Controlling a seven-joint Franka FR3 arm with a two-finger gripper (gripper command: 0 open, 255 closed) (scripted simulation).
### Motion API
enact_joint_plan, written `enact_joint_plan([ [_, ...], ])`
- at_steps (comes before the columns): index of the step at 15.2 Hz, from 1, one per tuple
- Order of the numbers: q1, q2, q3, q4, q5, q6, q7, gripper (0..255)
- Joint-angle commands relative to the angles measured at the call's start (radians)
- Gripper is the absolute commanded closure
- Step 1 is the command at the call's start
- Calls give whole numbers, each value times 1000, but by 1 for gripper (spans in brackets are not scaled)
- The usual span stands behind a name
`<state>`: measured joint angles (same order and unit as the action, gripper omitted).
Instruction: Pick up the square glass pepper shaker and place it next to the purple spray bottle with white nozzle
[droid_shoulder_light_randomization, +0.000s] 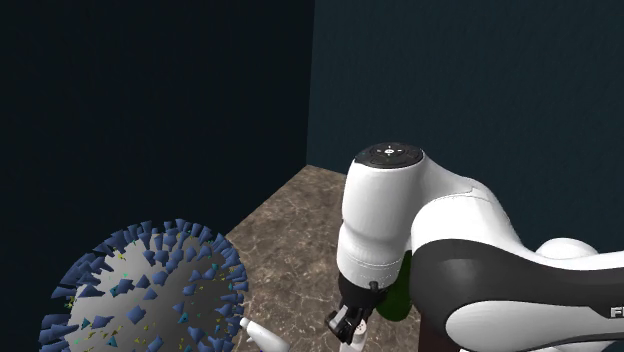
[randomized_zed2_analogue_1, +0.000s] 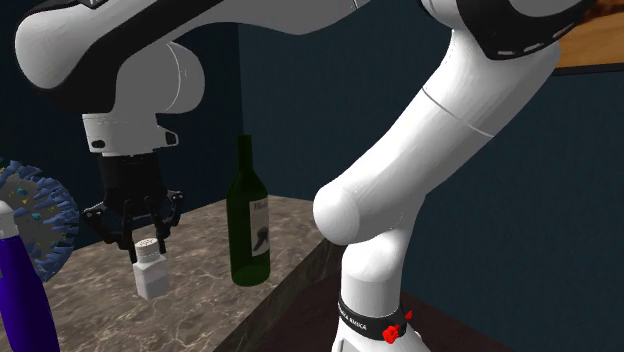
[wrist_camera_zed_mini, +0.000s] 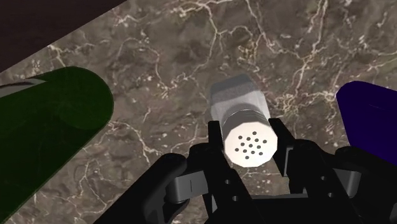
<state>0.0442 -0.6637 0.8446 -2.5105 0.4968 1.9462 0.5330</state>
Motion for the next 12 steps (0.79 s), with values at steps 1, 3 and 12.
enact_joint_plan([
  [1, -3, 12, 17, -19, 7, 33, -1, 255],
  [3, -6, 25, 34, -36, 14, 63, -1, 255],
  [12, -18, 60, 76, -73, 29, 137, 1, 255],
])
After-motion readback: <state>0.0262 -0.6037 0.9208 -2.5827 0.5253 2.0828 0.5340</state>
